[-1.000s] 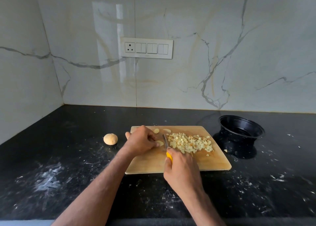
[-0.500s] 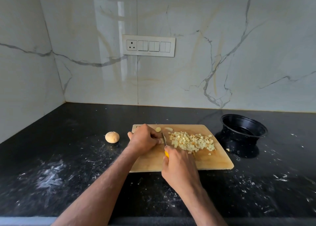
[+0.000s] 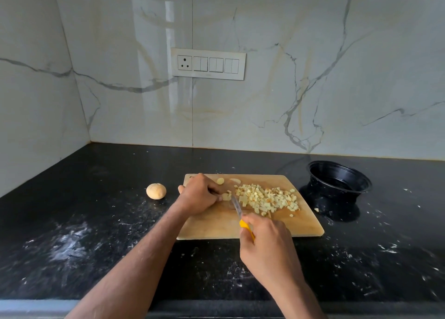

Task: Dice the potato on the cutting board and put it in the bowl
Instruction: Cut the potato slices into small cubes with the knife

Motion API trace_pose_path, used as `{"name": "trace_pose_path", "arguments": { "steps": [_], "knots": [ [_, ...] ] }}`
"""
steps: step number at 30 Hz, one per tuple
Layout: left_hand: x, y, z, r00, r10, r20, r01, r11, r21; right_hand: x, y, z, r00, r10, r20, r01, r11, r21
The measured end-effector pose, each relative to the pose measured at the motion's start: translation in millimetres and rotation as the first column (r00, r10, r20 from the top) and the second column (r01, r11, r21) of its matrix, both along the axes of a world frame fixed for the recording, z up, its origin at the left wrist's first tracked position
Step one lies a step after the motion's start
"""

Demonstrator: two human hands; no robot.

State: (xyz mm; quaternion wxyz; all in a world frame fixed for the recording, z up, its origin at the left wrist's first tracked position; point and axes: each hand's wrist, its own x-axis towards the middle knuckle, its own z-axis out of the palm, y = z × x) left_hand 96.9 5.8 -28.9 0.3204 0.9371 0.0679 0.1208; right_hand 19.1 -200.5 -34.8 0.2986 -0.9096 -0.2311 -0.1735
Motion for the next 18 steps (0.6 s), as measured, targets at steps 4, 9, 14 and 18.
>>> {"name": "trace_pose_path", "arguments": {
  "steps": [4, 9, 14, 18],
  "knots": [
    [-1.1, 1.1, 0.4, 1.000, -0.003, 0.026, 0.004, 0.999, -0.051, 9.7, 14.9, 3.4, 0.999, 0.004, 0.045, -0.003, 1.000, -0.027],
    [-0.2, -0.9, 1.1, 0.999, 0.042, 0.027, -0.040, 0.997, -0.060, 24.9, 33.7, 0.2, 1.000, 0.008, 0.026, -0.006, 0.999, -0.053],
    [2.2, -2.7, 1.7, 0.996, 0.092, 0.014, -0.092, 0.995, -0.048, 26.9, 36.1, -8.1, 1.000, 0.020, 0.011, -0.019, 0.994, -0.107],
    [2.6, -4.0, 2.1, 0.995, 0.100, -0.002, -0.100, 0.994, -0.034, 15.2, 27.8, -12.0, 0.999, 0.041, 0.009, -0.040, 0.993, -0.109]
  ]
}}
